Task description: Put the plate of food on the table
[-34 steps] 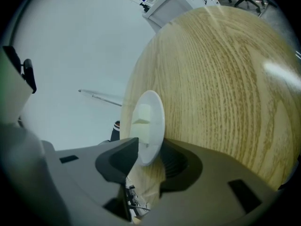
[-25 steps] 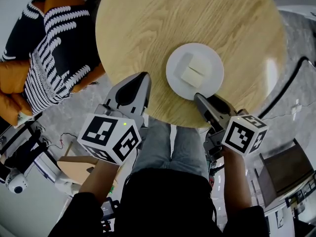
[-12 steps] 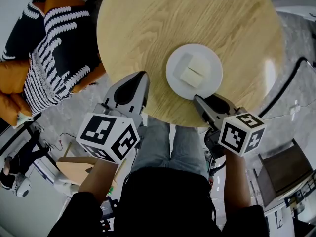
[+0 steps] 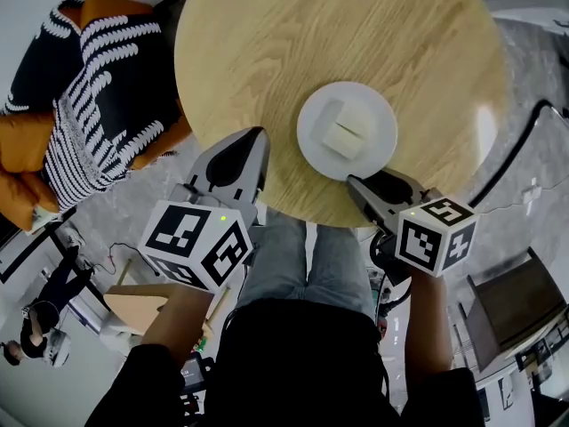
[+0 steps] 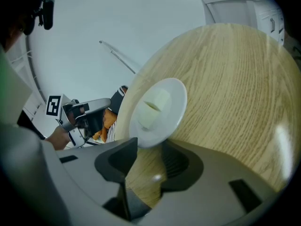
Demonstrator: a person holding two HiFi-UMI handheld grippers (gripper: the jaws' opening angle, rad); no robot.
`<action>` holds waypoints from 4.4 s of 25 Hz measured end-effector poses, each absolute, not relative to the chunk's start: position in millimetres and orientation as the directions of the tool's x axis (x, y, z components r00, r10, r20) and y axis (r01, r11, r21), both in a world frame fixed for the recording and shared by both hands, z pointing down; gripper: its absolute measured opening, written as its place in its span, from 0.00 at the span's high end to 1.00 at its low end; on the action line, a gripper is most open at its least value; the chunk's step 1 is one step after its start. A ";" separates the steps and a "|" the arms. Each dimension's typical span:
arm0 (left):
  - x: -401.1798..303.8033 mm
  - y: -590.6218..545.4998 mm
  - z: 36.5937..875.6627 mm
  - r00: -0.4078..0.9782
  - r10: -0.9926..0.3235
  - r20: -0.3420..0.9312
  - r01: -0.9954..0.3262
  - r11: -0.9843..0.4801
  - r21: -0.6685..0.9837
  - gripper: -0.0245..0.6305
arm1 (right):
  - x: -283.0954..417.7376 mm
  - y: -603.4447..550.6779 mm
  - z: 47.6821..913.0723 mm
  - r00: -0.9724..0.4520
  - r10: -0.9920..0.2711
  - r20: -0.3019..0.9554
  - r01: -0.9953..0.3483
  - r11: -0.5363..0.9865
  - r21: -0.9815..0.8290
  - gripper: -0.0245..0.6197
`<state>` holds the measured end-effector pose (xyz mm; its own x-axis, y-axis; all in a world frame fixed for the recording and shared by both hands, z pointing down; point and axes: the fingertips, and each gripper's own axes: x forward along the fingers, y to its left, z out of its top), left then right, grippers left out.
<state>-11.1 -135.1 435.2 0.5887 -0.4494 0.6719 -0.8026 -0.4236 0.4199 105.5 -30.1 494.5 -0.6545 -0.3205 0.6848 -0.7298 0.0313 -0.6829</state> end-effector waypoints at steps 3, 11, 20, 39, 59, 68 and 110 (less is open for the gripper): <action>-9.7 -134.6 431.4 0.591 -0.449 0.670 -0.800 -0.428 0.419 0.95 | 101.2 -24.6 492.2 -0.667 -0.295 0.684 -0.727 0.055 -0.685 0.72; -9.8 -136.2 425.1 0.593 -0.453 0.666 -0.799 -0.436 0.415 0.95 | 92.2 -13.7 494.5 -0.635 -0.188 0.749 -0.772 0.205 -0.602 0.70; -10.6 -136.7 417.5 0.592 -0.465 0.659 -0.801 -0.434 0.413 0.95 | 91.7 -11.8 497.5 -0.551 -0.168 0.817 -0.820 0.288 -0.494 0.70; -8.4 -134.7 412.8 0.597 -0.464 0.655 -0.796 -0.443 0.413 0.95 | 98.5 -15.4 506.5 -0.479 -0.199 0.855 -0.870 0.242 -0.431 0.81; -5.7 -135.9 409.1 0.607 -0.464 0.645 -0.788 -0.455 0.414 0.95 | 105.1 -16.3 509.2 -0.341 -0.247 0.907 -0.917 0.298 -0.264 0.95; 0.3 -133.0 409.8 0.615 -0.459 0.641 -0.782 -0.460 0.421 0.95 | 102.5 -16.3 509.8 -0.323 -0.256 0.911 -0.904 0.369 -0.216 0.95; 7.8 -140.3 332.6 0.634 -0.526 0.567 -0.769 -0.508 0.388 0.95 | 132.7 -61.4 410.1 -0.352 -0.561 0.749 -0.927 0.316 -0.199 0.95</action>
<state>7.8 -140.3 332.6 0.6342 -0.5260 0.5667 -0.7686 -0.5085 0.3882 132.7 -61.4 410.1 -0.3525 -0.5610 0.7490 -0.9274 0.3164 -0.1994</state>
